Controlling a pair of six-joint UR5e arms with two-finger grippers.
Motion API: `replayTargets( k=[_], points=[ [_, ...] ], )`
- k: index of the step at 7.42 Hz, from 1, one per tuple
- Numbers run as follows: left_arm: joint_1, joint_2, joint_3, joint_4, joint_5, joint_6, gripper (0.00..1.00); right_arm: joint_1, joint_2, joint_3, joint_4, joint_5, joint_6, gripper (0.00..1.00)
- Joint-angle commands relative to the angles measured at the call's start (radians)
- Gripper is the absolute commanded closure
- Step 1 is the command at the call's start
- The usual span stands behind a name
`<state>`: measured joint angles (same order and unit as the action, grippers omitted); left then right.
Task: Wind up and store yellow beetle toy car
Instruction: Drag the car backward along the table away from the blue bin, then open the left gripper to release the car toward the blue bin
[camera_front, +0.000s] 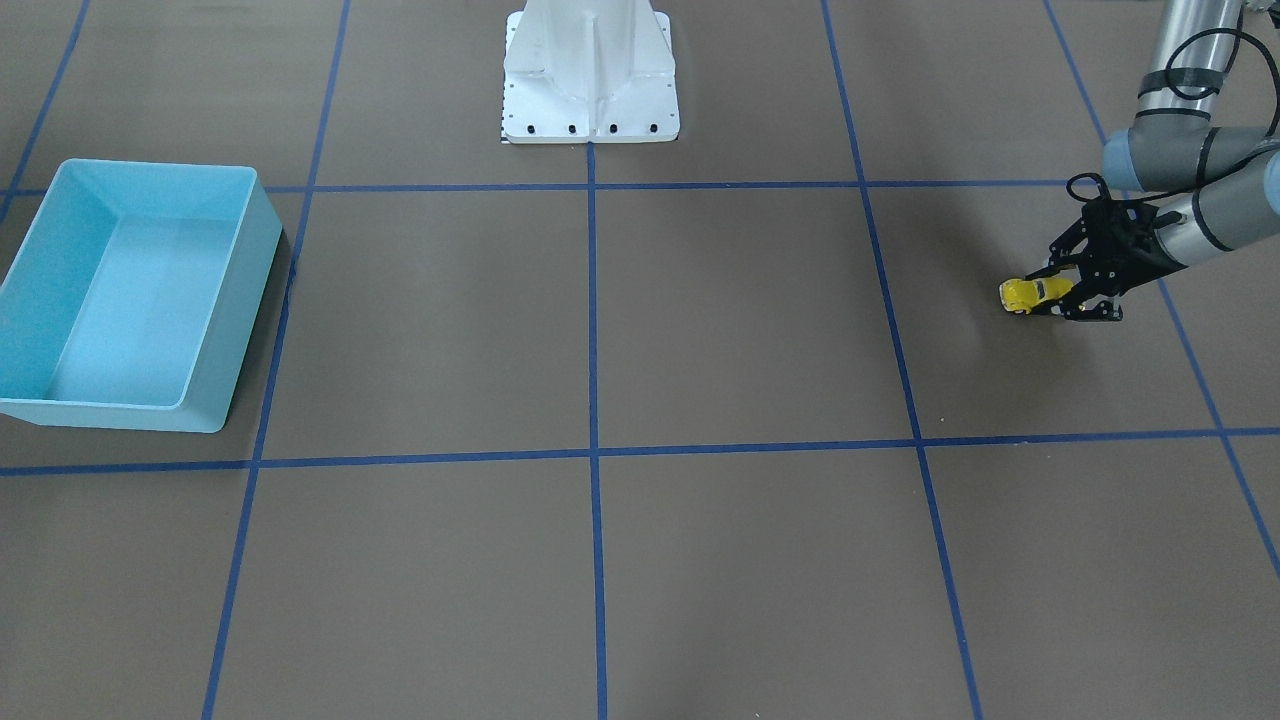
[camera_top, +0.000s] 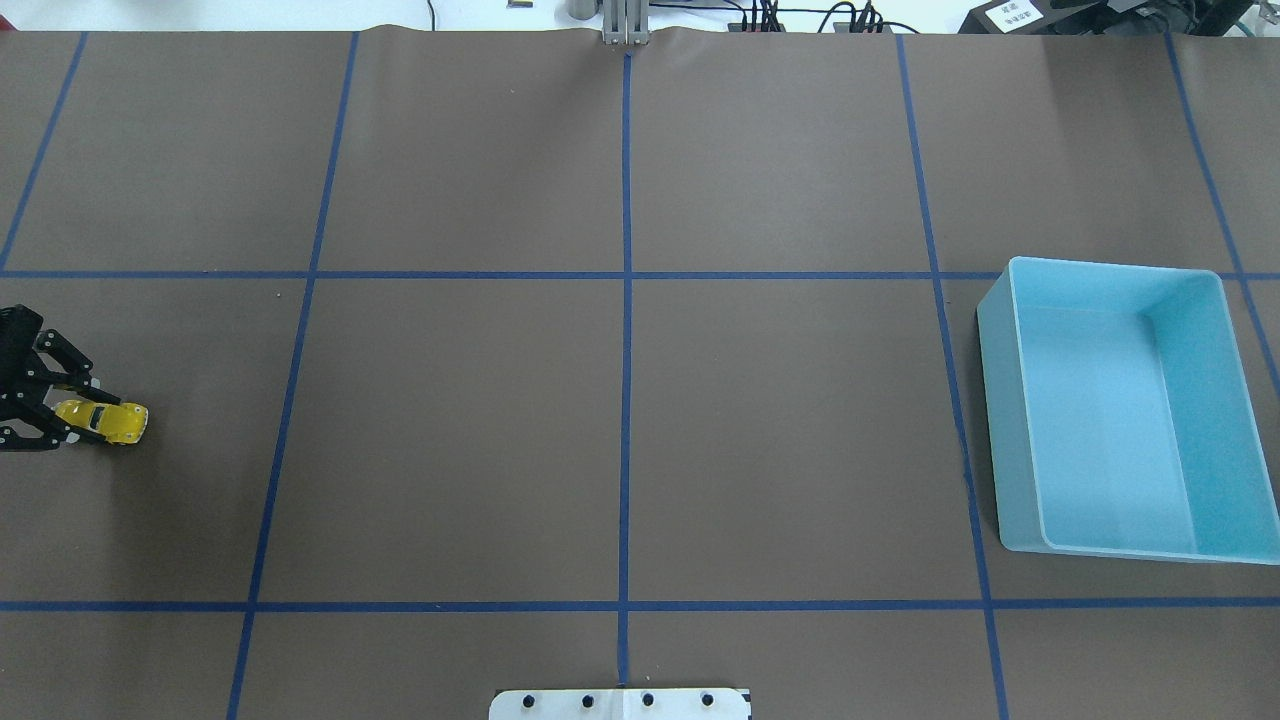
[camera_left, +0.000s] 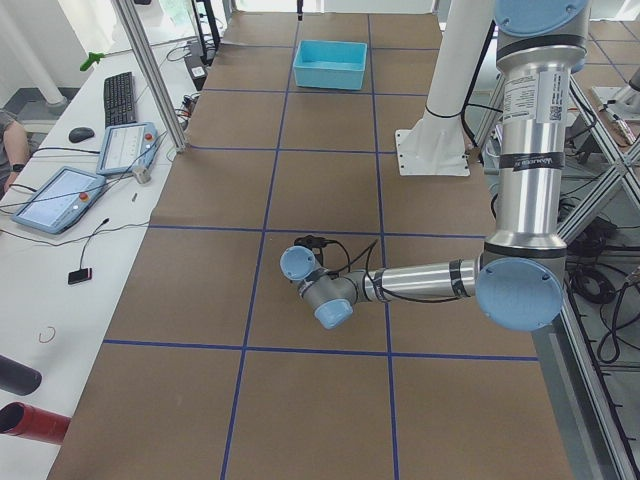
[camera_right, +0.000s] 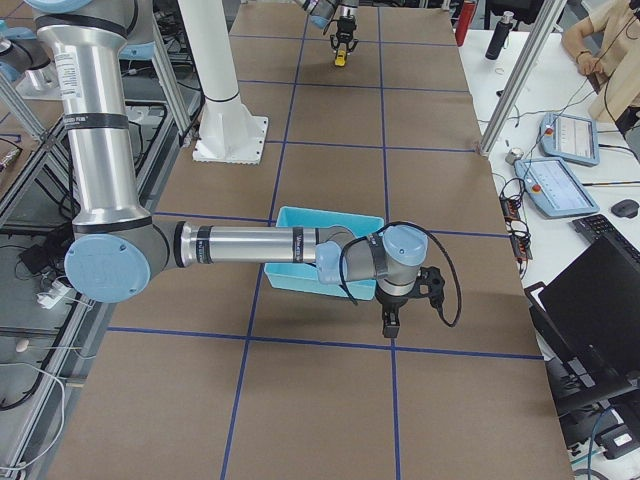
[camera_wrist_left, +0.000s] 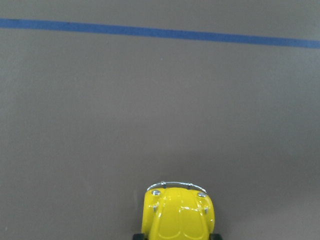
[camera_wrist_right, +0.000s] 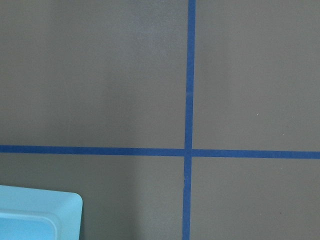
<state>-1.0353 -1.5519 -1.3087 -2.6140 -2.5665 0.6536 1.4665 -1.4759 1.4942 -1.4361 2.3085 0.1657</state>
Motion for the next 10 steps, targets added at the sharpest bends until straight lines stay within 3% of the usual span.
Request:
replayTargets(
  k=[1, 3, 4, 5, 10],
  points=[
    [-0.028, 0.015, 0.035, -0.04, -0.014, 0.003, 1.0, 0.0, 0.0, -0.002, 0.0, 0.0, 0.0, 0.0],
    [-0.049, 0.03, 0.035, -0.054, -0.014, 0.001, 0.96, 0.0, 0.0, -0.002, 0.0, 0.0, 0.0, 0.0],
    [-0.051, 0.051, 0.049, -0.084, -0.014, 0.007, 0.26, 0.0, 0.0, -0.003, 0.0, 0.0, 0.0, 0.0],
    [-0.049, 0.058, 0.105, -0.145, -0.015, 0.027, 0.0, 0.0, 0.0, -0.003, 0.0, 0.0, 0.0, 0.0],
    [-0.103, 0.062, 0.124, -0.185, -0.058, 0.024, 0.0, 0.0, 0.0, -0.011, 0.0, -0.001, 0.0, 0.0]
  ],
)
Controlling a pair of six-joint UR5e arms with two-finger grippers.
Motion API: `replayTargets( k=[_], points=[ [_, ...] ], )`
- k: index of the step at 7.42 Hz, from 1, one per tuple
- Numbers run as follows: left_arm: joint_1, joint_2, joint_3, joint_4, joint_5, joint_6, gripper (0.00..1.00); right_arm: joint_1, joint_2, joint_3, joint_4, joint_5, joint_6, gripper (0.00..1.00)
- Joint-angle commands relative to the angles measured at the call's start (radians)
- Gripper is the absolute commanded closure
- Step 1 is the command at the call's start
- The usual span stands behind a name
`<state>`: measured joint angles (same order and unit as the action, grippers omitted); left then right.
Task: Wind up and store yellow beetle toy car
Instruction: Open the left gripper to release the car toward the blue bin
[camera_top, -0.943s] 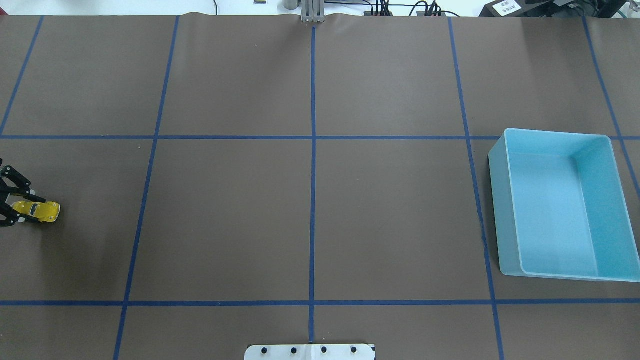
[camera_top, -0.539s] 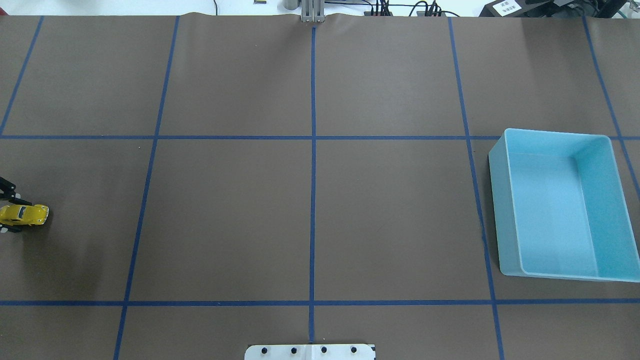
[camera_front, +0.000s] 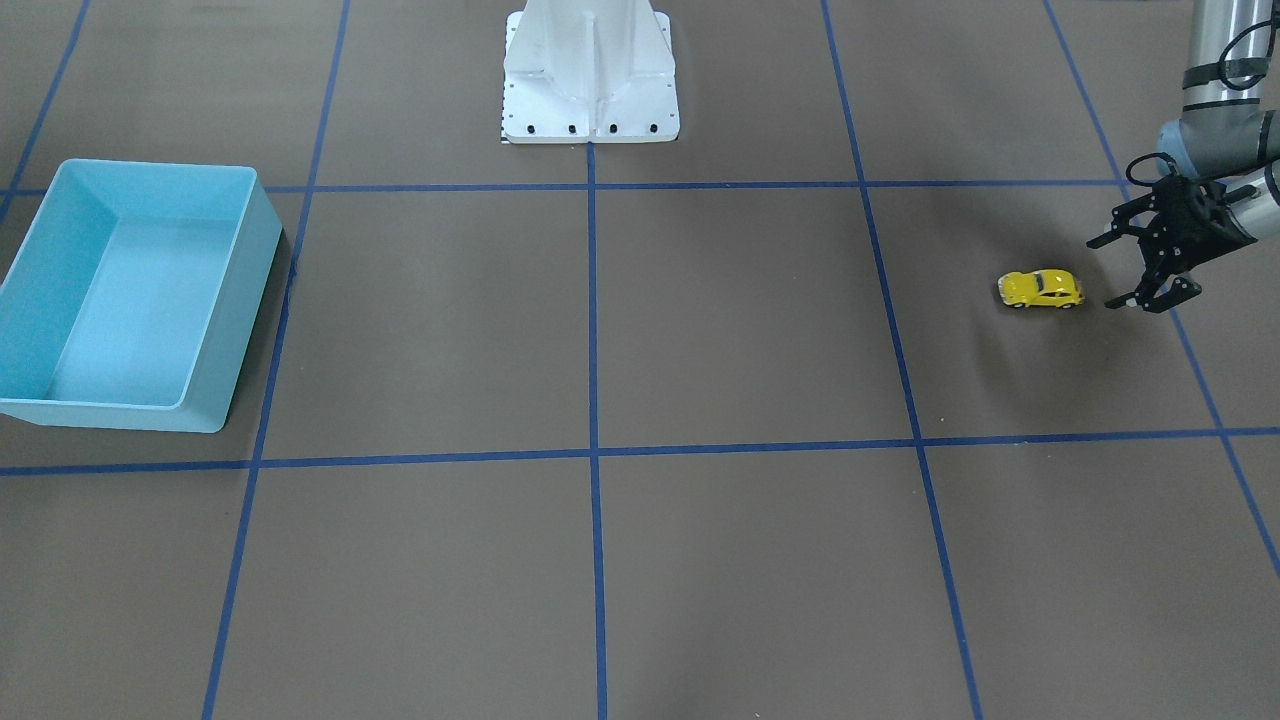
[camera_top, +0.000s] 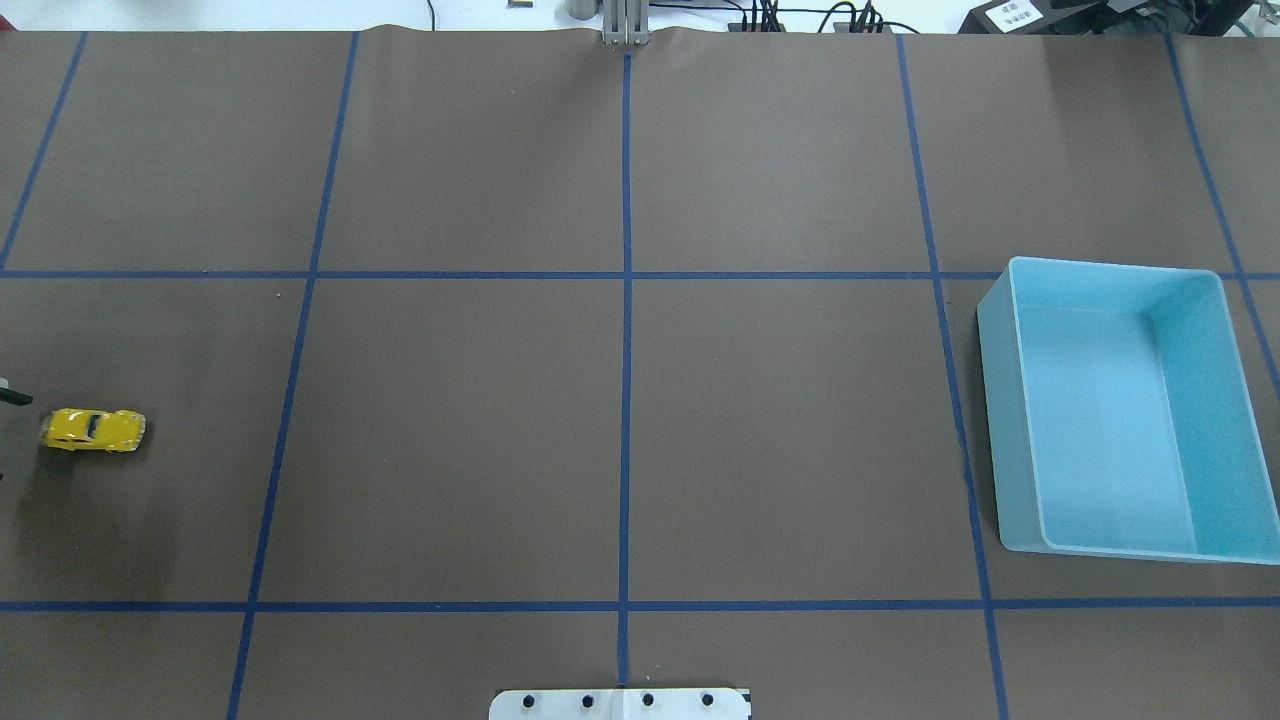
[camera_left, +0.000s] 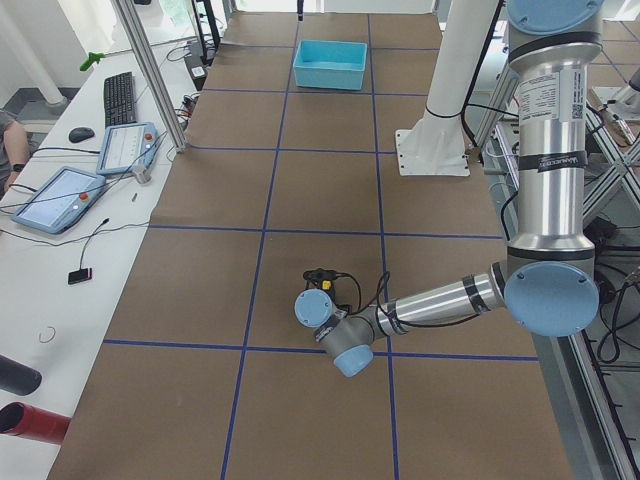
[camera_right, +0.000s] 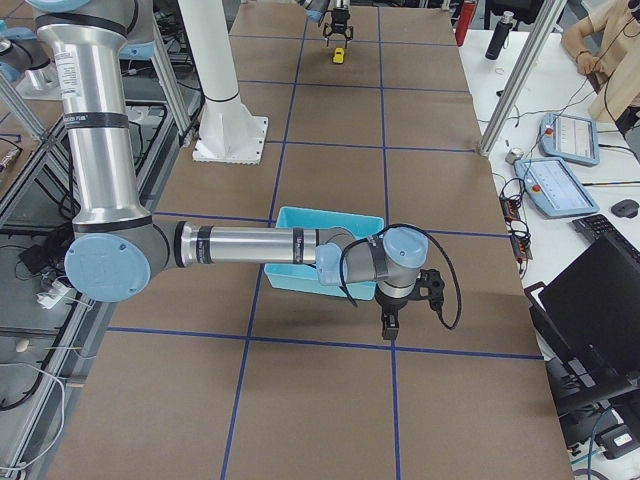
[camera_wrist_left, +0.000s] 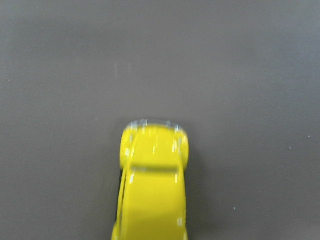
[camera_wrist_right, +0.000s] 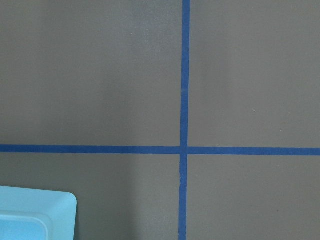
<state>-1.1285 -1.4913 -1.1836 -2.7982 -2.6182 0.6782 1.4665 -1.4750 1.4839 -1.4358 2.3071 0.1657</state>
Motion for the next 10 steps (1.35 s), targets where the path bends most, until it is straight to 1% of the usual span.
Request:
replayTargets(
  k=[1, 3, 4, 5, 7, 10],
  points=[
    [-0.013, 0.002, 0.001, -0.001, -0.017, 0.0, 0.0, 0.0, -0.001, 0.0, 0.0, 0.0, 0.0, 0.0],
    [-0.028, 0.0, -0.008, 0.0, -0.025, -0.011, 0.0, 0.0, 0.001, 0.0, 0.0, 0.0, 0.0, 0.0],
    [-0.034, -0.004, -0.037, 0.012, -0.031, -0.028, 0.0, 0.0, 0.002, 0.0, 0.002, 0.0, 0.0, 0.0],
    [-0.034, -0.012, -0.063, 0.012, -0.029, -0.133, 0.0, 0.0, 0.002, 0.0, 0.002, 0.0, 0.0, 0.0],
    [-0.033, -0.041, -0.073, 0.014, -0.028, -0.3, 0.0, 0.0, 0.007, 0.0, 0.003, 0.0, 0.0, 0.0],
    [-0.031, -0.067, -0.09, 0.016, -0.02, -0.616, 0.0, 0.0, 0.004, -0.013, 0.032, 0.0, 0.002, 0.0]
  ],
)
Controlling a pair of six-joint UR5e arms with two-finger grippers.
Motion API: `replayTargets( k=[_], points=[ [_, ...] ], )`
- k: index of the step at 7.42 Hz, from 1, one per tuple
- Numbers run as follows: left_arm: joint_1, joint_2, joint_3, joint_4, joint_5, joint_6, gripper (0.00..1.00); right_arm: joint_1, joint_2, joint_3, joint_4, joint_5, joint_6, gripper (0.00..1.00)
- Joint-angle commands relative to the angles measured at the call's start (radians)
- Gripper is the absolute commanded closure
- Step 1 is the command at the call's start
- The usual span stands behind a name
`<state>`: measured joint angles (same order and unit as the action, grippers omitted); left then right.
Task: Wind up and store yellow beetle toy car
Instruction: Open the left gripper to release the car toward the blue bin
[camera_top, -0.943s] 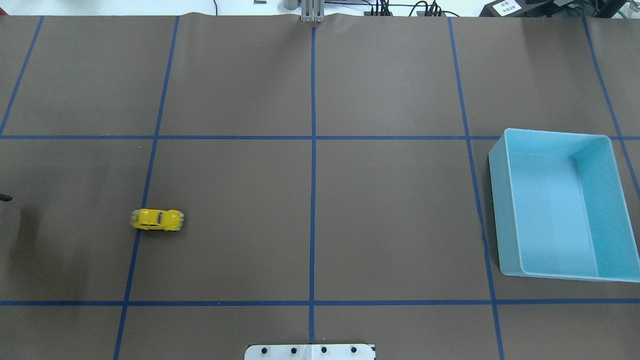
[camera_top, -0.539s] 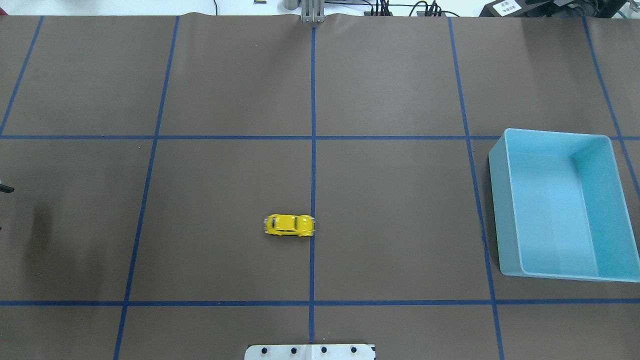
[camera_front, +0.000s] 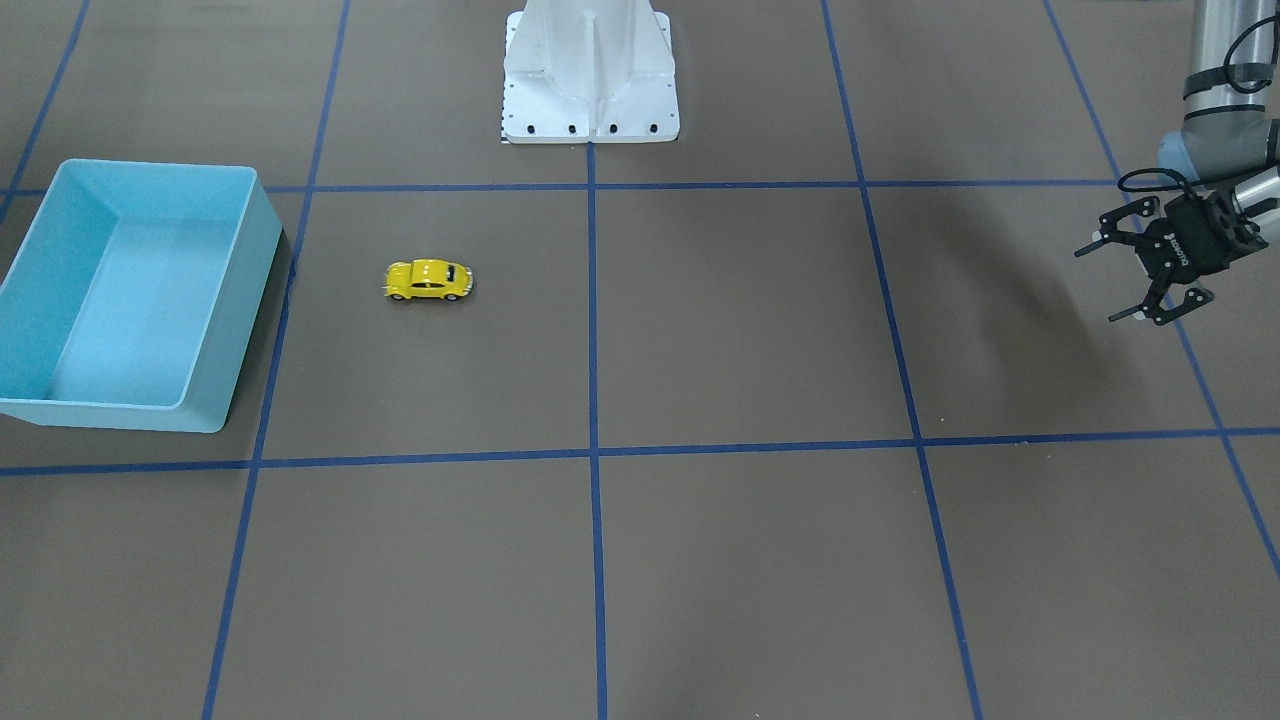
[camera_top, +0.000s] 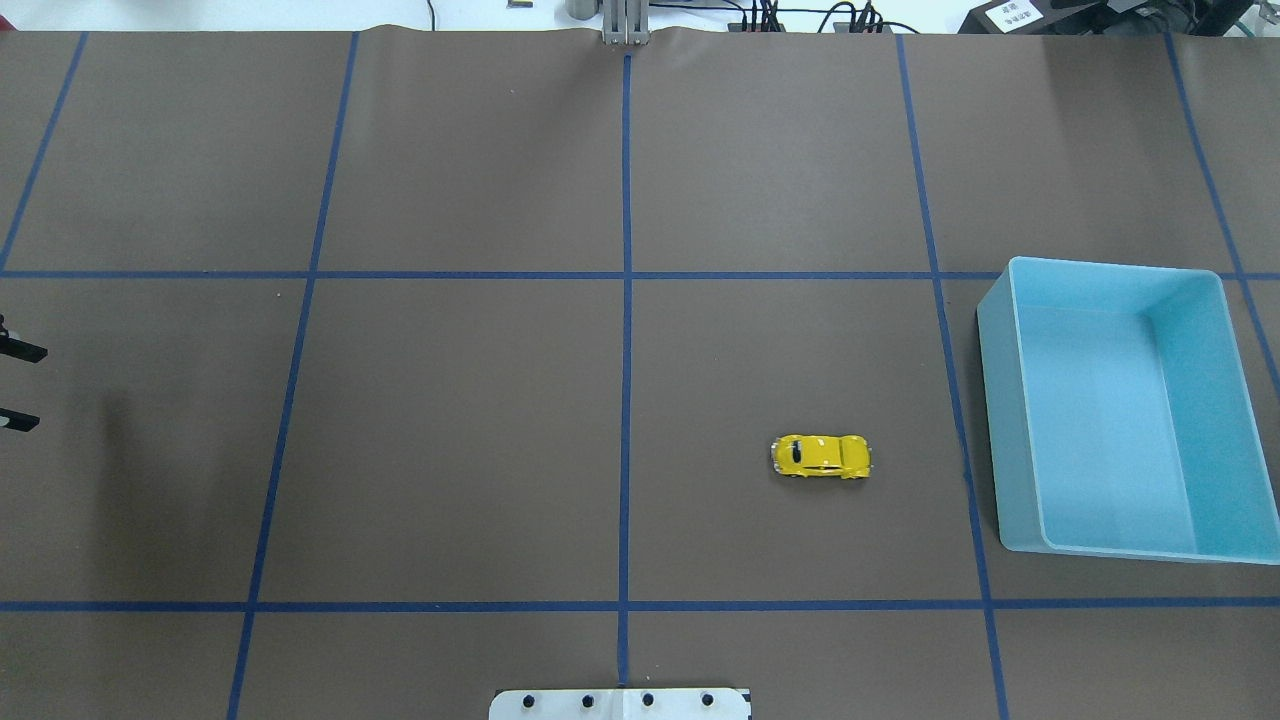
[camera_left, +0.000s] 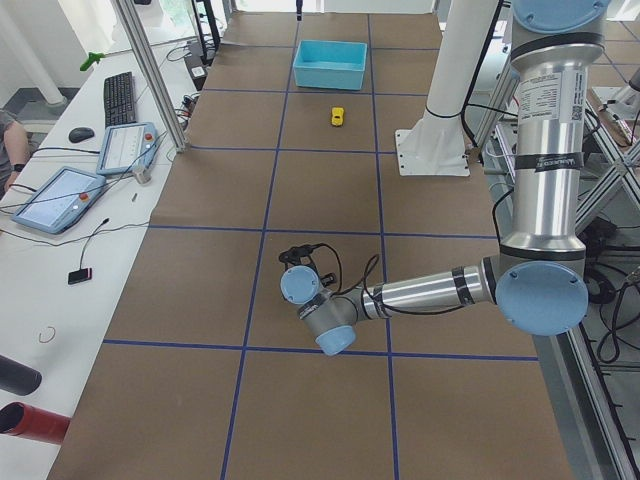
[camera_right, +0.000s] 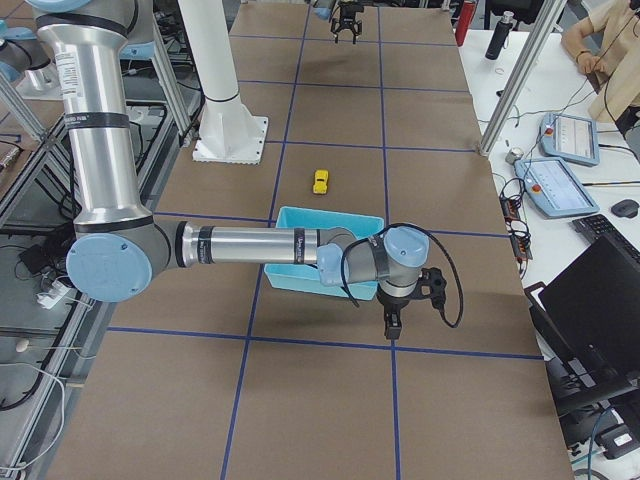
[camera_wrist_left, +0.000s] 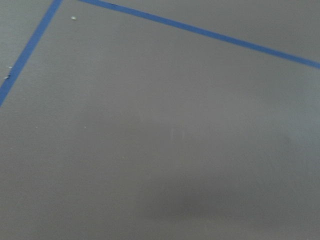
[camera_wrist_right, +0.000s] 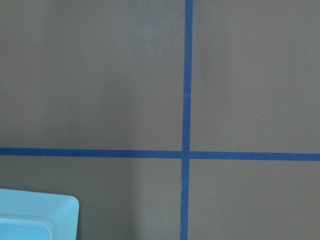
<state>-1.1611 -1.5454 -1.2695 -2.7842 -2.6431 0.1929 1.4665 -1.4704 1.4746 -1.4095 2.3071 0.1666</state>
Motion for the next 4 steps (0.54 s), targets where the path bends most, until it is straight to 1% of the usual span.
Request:
replayTargets(
  k=[1, 2, 4],
  points=[
    [0.001, -0.027, -0.001, 0.003, 0.011, -0.217, 0.0, 0.0, -0.001, -0.003, 0.006, 0.0, 0.001, 0.0],
    [0.003, -0.028, 0.001, 0.014, 0.015, -0.277, 0.0, 0.0, -0.001, -0.003, 0.006, 0.0, 0.001, 0.0],
    [-0.003, -0.044, -0.004, 0.061, 0.08, -0.411, 0.0, 0.0, -0.001, -0.003, 0.006, 0.0, 0.001, 0.0]
  ],
)
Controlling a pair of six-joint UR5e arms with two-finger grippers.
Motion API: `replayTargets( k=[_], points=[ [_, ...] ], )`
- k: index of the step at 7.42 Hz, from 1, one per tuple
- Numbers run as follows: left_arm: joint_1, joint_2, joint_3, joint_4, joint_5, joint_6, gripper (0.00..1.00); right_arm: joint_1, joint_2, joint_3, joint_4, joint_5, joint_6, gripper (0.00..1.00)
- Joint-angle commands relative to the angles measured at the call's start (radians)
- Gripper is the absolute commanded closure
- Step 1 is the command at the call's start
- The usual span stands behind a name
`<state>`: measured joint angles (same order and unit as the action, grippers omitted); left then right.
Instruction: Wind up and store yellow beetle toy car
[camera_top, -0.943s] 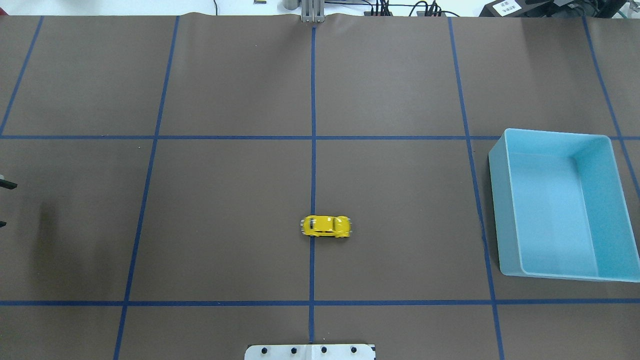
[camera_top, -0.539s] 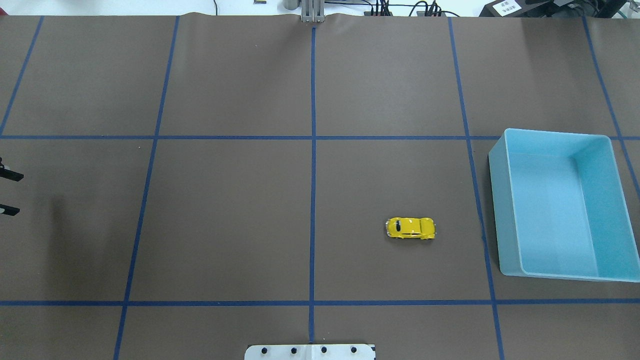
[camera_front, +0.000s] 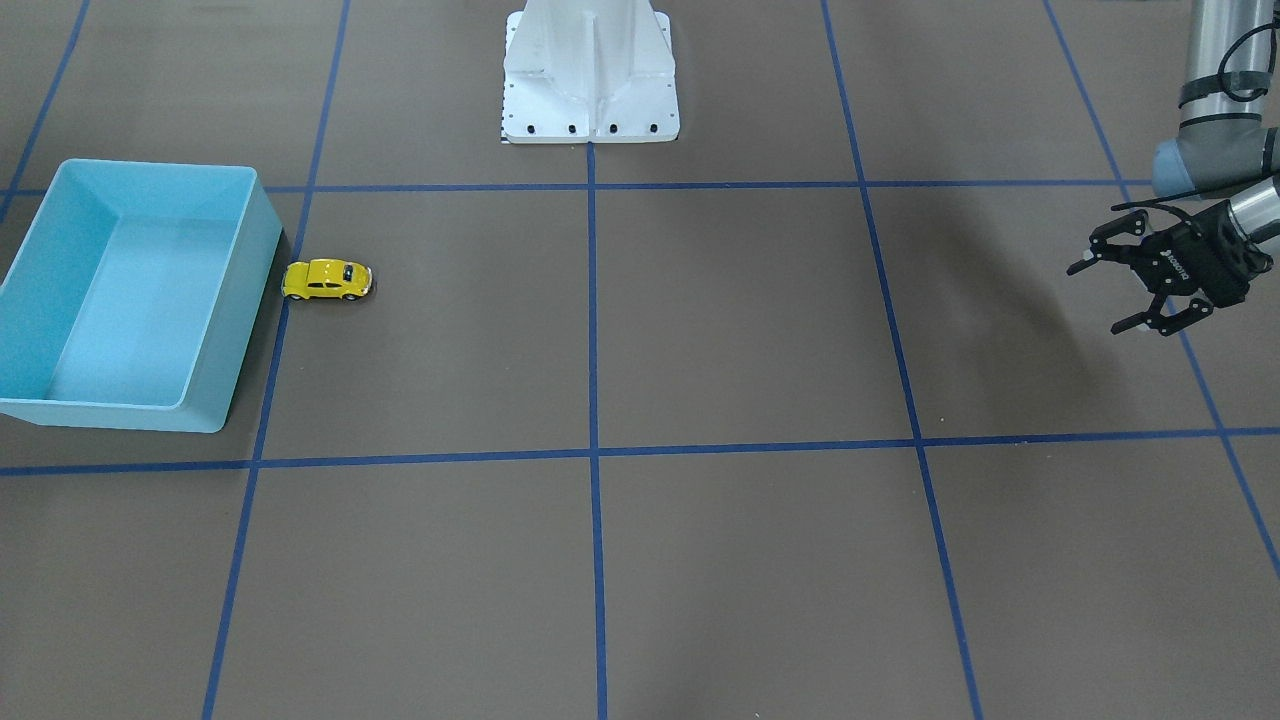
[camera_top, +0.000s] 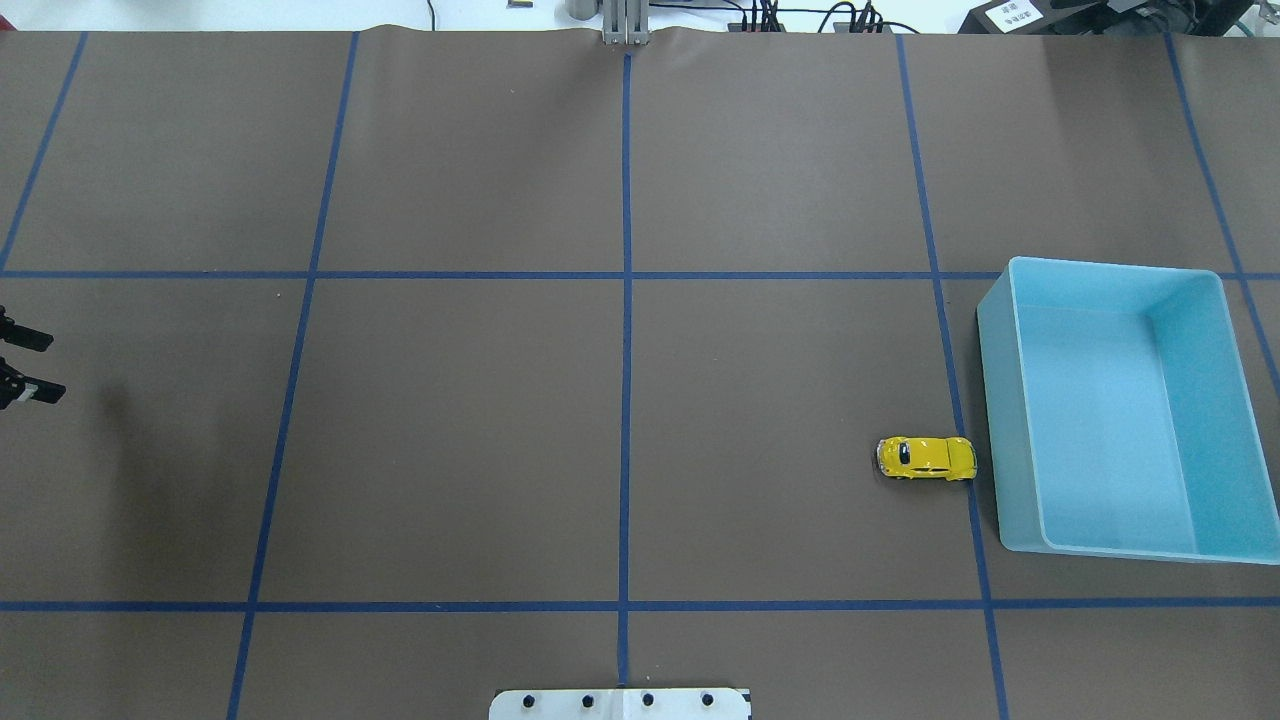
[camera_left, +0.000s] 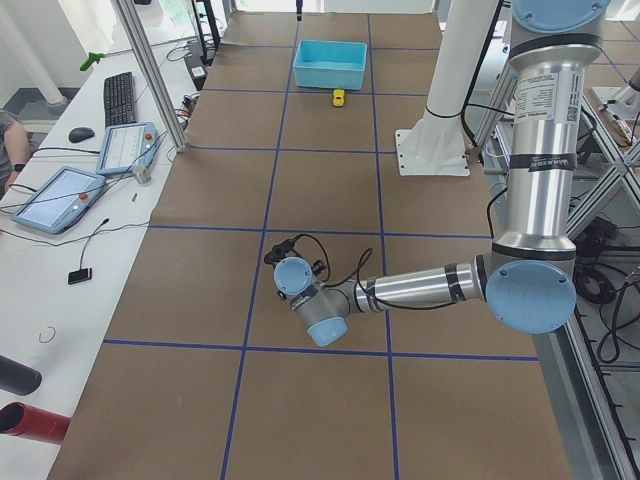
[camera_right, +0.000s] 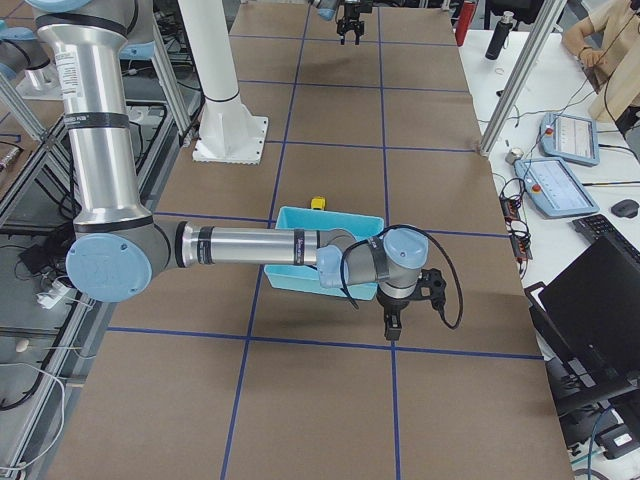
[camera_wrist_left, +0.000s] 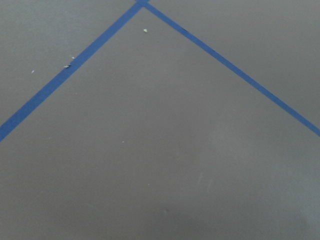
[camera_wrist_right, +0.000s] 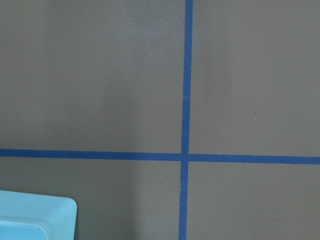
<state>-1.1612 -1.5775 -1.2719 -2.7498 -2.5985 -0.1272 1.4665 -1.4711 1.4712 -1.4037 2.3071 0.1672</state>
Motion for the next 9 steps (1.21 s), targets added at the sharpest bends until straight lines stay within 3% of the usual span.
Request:
replayTargets(
  k=[1, 4, 5, 6, 7, 9],
  points=[
    [-0.012, -0.018, -0.003, 0.057, 0.07, -0.177, 0.0, 0.0, 0.0, 0.0, 0.0, 0.0, 0.0, 0.0],
    [-0.099, -0.079, -0.023, 0.296, 0.112, -0.218, 0.0, 0.0, -0.002, 0.0, 0.0, 0.0, -0.001, 0.0],
    [-0.129, -0.078, -0.079, 0.402, 0.142, -0.218, 0.0, 0.0, -0.003, -0.002, 0.0, 0.0, -0.002, 0.0],
    [-0.136, -0.079, -0.181, 0.612, 0.162, -0.216, 0.0, 0.0, -0.002, -0.006, 0.0, 0.0, -0.002, 0.0],
    [-0.138, -0.087, -0.289, 0.779, 0.245, -0.213, 0.0, 0.0, 0.0, -0.006, 0.002, 0.0, -0.002, 0.0],
    [-0.135, -0.117, -0.378, 1.023, 0.278, -0.209, 0.0, 0.0, 0.0, -0.006, 0.005, 0.0, 0.0, 0.0]
  ],
)
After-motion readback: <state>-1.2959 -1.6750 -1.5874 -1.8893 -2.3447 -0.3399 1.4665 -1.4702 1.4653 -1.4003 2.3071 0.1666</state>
